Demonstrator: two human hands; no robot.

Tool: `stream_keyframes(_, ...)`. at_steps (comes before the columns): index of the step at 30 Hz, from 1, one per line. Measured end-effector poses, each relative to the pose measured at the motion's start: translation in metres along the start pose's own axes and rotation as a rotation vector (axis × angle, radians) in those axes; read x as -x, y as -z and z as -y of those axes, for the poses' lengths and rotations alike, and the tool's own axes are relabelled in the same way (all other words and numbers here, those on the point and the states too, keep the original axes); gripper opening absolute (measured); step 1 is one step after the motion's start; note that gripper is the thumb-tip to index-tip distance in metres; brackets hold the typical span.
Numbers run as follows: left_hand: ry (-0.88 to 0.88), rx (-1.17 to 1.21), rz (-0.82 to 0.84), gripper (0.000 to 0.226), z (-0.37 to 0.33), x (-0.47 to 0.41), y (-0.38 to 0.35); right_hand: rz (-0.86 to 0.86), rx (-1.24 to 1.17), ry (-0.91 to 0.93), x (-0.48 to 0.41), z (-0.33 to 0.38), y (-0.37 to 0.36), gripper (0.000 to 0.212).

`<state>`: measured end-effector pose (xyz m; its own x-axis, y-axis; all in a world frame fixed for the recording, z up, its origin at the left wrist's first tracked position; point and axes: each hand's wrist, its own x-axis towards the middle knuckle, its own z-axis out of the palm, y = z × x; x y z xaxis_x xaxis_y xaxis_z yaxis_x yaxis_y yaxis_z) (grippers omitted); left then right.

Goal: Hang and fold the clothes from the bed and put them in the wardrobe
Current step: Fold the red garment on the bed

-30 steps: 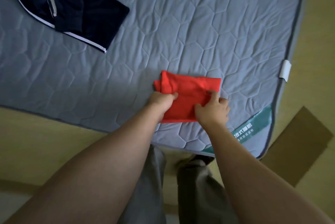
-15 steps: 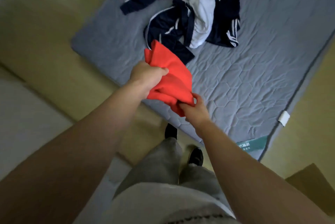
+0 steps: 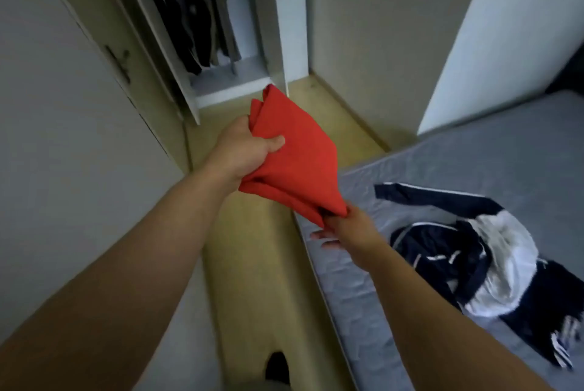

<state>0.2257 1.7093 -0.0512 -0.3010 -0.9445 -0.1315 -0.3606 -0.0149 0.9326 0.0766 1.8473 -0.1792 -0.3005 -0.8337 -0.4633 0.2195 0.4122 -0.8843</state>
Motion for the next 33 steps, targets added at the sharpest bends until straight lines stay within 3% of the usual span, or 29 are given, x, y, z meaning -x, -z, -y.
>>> stream_keyframes(3,-0.11,-0.208,0.094,0.054,-0.035,-0.076,0.059,0.209,-0.038,0.038,-0.064,0.058,-0.036,0.088)
stream_keyframes(4,-0.15,-0.287,0.135,0.055,-0.049,-0.1,0.077,0.201,-0.09,0.073,-0.085,0.079,-0.046,0.101)
stream_keyframes(6,-0.234,-0.451,0.226,0.057,-0.075,-0.144,0.108,0.135,-0.21,0.161,-0.125,0.123,-0.063,0.109)
stream_keyframes(8,-0.29,-0.577,0.301,0.056,-0.097,-0.187,0.131,0.136,-0.206,0.266,-0.164,0.167,-0.079,0.099)
stream_keyframes(10,-0.321,-0.635,0.343,0.052,-0.113,-0.234,0.149,0.198,-0.088,0.346,-0.206,0.205,-0.094,0.074)
stream_keyframes(13,-0.362,-0.661,0.372,0.046,-0.134,-0.31,0.174,0.235,0.045,0.376,-0.279,0.25,-0.11,0.053)
stream_keyframes(16,-0.393,-0.67,0.38,0.049,-0.158,-0.386,0.201,0.313,0.131,0.419,-0.356,0.292,-0.123,0.054)
stream_keyframes(19,-0.386,-0.643,0.352,0.053,-0.188,-0.457,0.229,0.421,0.104,0.448,-0.428,0.348,-0.137,0.06)
stream_keyframes(25,-0.312,-0.532,0.333,0.049,-0.234,-0.597,0.275,0.557,0.074,0.424,-0.554,0.461,-0.176,0.053)
stream_keyframes(33,-0.275,-0.356,0.243,0.057,-0.237,-0.79,0.329,0.409,0.1,0.489,-0.73,0.567,-0.207,0.049)
